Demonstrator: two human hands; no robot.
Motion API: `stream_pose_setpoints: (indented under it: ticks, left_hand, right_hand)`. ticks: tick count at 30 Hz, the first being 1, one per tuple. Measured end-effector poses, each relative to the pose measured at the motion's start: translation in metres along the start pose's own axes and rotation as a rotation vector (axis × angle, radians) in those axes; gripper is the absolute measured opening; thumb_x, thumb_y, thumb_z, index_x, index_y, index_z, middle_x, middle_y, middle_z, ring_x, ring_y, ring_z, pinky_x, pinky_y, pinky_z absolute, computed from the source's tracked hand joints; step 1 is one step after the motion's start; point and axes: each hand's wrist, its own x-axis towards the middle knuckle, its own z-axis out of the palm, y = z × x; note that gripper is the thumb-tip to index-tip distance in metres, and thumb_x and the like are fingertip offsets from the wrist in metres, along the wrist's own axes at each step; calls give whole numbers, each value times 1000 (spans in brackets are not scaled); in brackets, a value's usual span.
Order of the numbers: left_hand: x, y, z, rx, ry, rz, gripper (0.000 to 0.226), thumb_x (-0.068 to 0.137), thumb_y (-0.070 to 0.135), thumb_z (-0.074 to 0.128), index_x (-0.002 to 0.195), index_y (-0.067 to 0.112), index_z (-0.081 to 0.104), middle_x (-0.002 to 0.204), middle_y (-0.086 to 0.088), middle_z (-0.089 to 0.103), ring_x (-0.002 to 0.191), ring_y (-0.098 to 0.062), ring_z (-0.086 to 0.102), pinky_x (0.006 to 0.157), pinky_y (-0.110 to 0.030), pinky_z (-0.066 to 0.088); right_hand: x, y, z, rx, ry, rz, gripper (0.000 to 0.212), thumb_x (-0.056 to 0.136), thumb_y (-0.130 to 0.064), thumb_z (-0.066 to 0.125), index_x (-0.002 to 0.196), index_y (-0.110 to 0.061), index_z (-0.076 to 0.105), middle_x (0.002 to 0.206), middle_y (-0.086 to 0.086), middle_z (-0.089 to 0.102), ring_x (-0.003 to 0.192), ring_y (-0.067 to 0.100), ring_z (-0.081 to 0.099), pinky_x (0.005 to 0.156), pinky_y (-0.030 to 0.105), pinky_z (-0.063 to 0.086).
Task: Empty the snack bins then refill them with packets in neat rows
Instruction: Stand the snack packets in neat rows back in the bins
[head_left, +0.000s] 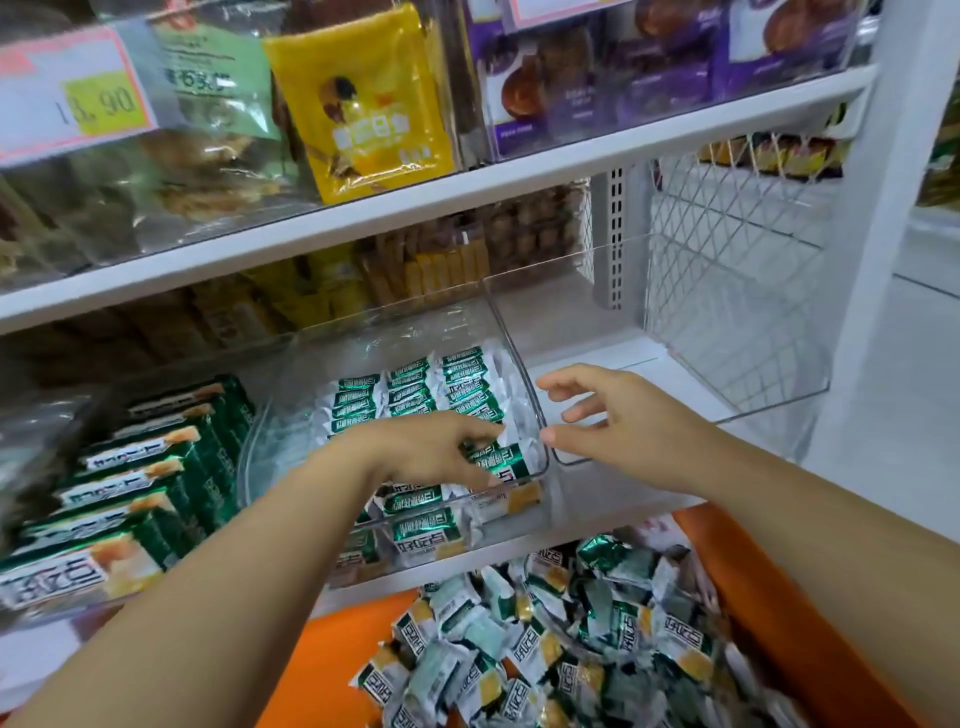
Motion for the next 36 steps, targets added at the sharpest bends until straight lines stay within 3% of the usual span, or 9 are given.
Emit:
stream_pose_setpoints:
  ticks: [4, 5, 6, 8, 13, 17, 27, 31, 36]
  left_hand:
    - [-2, 3, -1, -105, 73, 47, 56, 91, 35, 62, 143, 30, 42, 141, 4, 50, 94, 7, 50, 92, -18, 39]
    - [-2, 5, 4, -91, 94, 75, 52, 92, 31, 62, 141, 28, 46, 131, 1, 54, 100, 10, 59, 83, -18, 42]
    - [-2, 7, 9, -69, 104, 113, 49, 92, 27, 62, 139, 26, 49, 122, 5, 52, 107, 11, 30, 77, -20, 41]
    - [5, 7, 16, 32, 105, 171, 46, 92, 24, 63, 137, 23, 52, 115, 4, 56, 101, -3, 50, 69, -20, 36]
    - [15, 6, 20, 165, 134, 89, 56, 87, 29, 68, 139, 28, 48, 106, 3, 51, 87, -11, 47, 77, -19, 35]
    - [10, -5, 14, 0, 254, 76, 30, 82, 24, 74, 110, 27, 64, 95, 8, 58, 76, -7, 54, 65, -14, 41]
    - [13, -11, 13, 140, 263, 92, 35, 88, 26, 68, 123, 25, 62, 123, 4, 60, 95, -8, 53, 80, -19, 39]
    - [29, -20, 6, 161, 411, -18, 60, 98, 35, 50, 150, 18, 27, 158, -4, 23, 143, -18, 24, 115, -30, 22]
    - [58, -18, 8, 186, 332, -178, 63, 104, 40, 28, 154, 18, -4, 160, 2, -12, 148, -17, -7, 119, -50, -3]
  right_hand:
    - [1, 3, 3, -6, -35, 17, 52, 86, -33, 66, 135, -28, 48, 124, -11, 54, 104, 9, 57, 90, 28, 50]
    - [1, 4, 4, 10, -41, 19, 52, 86, -31, 67, 135, -29, 48, 122, -9, 55, 102, 9, 59, 89, 28, 51]
    - [2, 4, 5, 25, -45, 21, 52, 87, -30, 67, 135, -29, 48, 120, -8, 56, 99, 9, 60, 87, 28, 51]
    - [2, 6, 6, 42, -50, 24, 51, 87, -28, 66, 135, -32, 48, 117, -8, 58, 95, 7, 62, 87, 28, 52]
    - [1, 6, 6, 38, -83, 40, 55, 87, -28, 66, 137, -37, 43, 116, -10, 58, 95, 8, 64, 90, 34, 53]
    - [1, 6, 5, 39, -100, 40, 57, 87, -28, 66, 138, -37, 41, 116, -9, 59, 97, 11, 64, 92, 36, 51]
    - [1, 5, 9, 26, -78, 55, 57, 87, -26, 66, 139, -35, 42, 111, -11, 58, 93, 9, 64, 89, 33, 52]
    - [1, 5, 10, 52, -52, 43, 55, 88, -26, 65, 139, -33, 44, 110, -13, 59, 89, 5, 64, 86, 24, 51]
    - [6, 7, 6, 105, -55, 60, 48, 89, -24, 65, 134, -33, 50, 106, -17, 62, 87, 3, 65, 79, 16, 49]
